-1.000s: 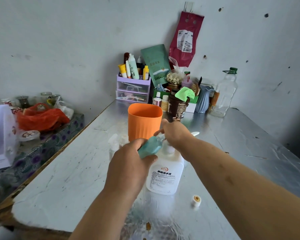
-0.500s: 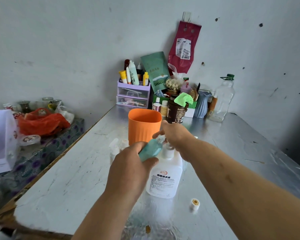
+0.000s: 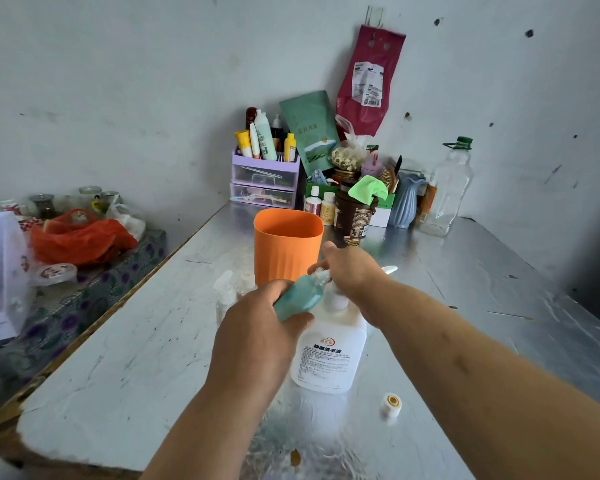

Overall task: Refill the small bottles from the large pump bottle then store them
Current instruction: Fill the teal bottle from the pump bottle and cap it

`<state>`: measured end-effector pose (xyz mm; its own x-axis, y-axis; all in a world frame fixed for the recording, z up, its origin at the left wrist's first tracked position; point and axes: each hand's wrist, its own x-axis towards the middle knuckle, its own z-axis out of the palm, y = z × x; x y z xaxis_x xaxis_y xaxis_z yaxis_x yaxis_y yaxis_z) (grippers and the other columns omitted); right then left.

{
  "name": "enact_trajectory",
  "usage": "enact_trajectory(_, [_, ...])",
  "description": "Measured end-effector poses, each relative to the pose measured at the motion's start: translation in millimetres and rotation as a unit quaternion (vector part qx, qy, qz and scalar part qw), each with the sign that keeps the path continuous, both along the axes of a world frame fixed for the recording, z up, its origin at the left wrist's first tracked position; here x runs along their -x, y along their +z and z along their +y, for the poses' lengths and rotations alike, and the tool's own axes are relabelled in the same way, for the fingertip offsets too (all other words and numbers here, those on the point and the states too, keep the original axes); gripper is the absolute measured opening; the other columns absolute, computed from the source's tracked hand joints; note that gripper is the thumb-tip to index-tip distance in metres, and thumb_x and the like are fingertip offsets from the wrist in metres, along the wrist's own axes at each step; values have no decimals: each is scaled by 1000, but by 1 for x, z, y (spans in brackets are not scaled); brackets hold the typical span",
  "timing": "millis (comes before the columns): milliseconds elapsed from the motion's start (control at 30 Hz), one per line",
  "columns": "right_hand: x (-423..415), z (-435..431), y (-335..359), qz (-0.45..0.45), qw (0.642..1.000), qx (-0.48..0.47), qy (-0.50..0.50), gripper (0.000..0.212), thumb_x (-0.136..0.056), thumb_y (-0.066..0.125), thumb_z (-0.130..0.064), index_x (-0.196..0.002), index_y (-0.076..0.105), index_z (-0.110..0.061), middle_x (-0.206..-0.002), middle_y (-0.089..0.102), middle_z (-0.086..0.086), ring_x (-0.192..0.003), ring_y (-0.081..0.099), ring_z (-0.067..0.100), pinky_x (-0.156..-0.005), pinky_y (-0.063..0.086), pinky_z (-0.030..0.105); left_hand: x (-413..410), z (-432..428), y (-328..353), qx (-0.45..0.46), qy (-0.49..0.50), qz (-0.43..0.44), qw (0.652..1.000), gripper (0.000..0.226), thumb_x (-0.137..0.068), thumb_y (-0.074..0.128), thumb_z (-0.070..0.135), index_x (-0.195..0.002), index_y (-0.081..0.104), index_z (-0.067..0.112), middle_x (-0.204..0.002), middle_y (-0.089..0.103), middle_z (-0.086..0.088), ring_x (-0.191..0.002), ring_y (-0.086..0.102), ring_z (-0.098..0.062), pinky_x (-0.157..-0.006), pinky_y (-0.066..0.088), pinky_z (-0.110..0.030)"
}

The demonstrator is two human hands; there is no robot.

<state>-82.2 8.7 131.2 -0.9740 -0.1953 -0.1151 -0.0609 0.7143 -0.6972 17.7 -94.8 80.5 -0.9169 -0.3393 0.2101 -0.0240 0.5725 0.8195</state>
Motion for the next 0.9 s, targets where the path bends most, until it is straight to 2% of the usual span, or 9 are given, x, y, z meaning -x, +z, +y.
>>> enact_trajectory(67, [-2, -1, 1, 0, 1000, 1, 1, 39, -103, 28, -13, -129, 51, 4, -126, 55, 26, -107, 53, 38, -95, 42, 41, 0, 0, 0, 3, -2, -1, 1000, 38, -85, 71, 36, -122, 61, 35, -106, 68, 14, -93, 65, -10, -83, 56, -38])
enact_trajectory(133, [-4, -1, 4, -14, 999, 44, -8, 46, -104, 25, -24, -121, 60, 0, -114, 61, 16, -92, 51, 25, -87, 41, 35, -2, 0, 0, 4, -6, 0, 1000, 39, -85, 71, 37, -123, 60, 35, -107, 68, 14, -93, 64, -9, -84, 55, -37])
enact_trajectory(200, [-5, -2, 7, -37, 997, 67, -17, 51, -104, 22, -30, -118, 63, -3, -113, 61, 8, -97, 53, 21, -83, 41, 32, -4, 0, 2, 10, -7, 3, 1000, 41, -86, 71, 39, -125, 59, 35, -109, 68, 14, -95, 64, -9, -86, 55, -35])
enact_trajectory(300, [-9, -1, 15, -24, 997, 75, -21, 54, -103, 21, -35, -116, 64, -5, -113, 60, 3, -104, 53, 24, -80, 41, 31, -4, 0, 5, 14, -8, 10, 1000, 43, -86, 70, 40, -127, 59, 34, -110, 68, 13, -96, 64, -9, -86, 55, -36])
enact_trajectory(367, [-12, 0, 20, -14, 998, 57, -12, 50, -104, 21, -30, -120, 60, -3, -115, 60, 7, -104, 53, 25, -77, 44, 31, -5, 0, 6, 9, -9, 11, 1000, 41, -85, 71, 39, -125, 60, 35, -107, 69, 14, -93, 65, -9, -84, 56, -37])
enact_trajectory(467, [-11, -1, 19, 3, 999, 47, -7, 37, -103, 24, -11, -129, 47, 2, -128, 56, 21, -116, 53, 37, -92, 46, 44, -4, -1, 6, 1, -11, 11, 1000, 37, -84, 72, 37, -120, 62, 36, -102, 69, 15, -90, 65, -8, -82, 56, -37])
enact_trajectory(567, [-5, -1, 14, 3, 999, 43, -11, 37, -102, 29, -13, -132, 48, -1, -130, 52, 28, -121, 50, 42, -97, 44, 43, -2, -2, 5, -3, -12, 13, 1000, 37, -84, 73, 36, -119, 62, 36, -101, 69, 15, -90, 65, -7, -82, 55, -37])
enact_trajectory(767, [2, 2, 8, 14, 1000, 21, 16, 37, -102, 29, -10, -132, 49, 2, -129, 52, 29, -120, 50, 42, -96, 44, 42, 1, -1, 2, -11, -9, 15, 1000, 36, -83, 74, 36, -117, 63, 37, -98, 69, 14, -89, 65, -9, -80, 55, -39])
enact_trajectory(900, [5, 1, 1, 24, 999, -29, 29, 39, -102, 26, -10, -132, 48, 1, -129, 52, 29, -120, 49, 44, -97, 42, 44, 4, -2, -3, -2, -5, 9, 1000, 37, -83, 73, 36, -118, 63, 36, -101, 69, 14, -90, 65, -10, -81, 55, -38])
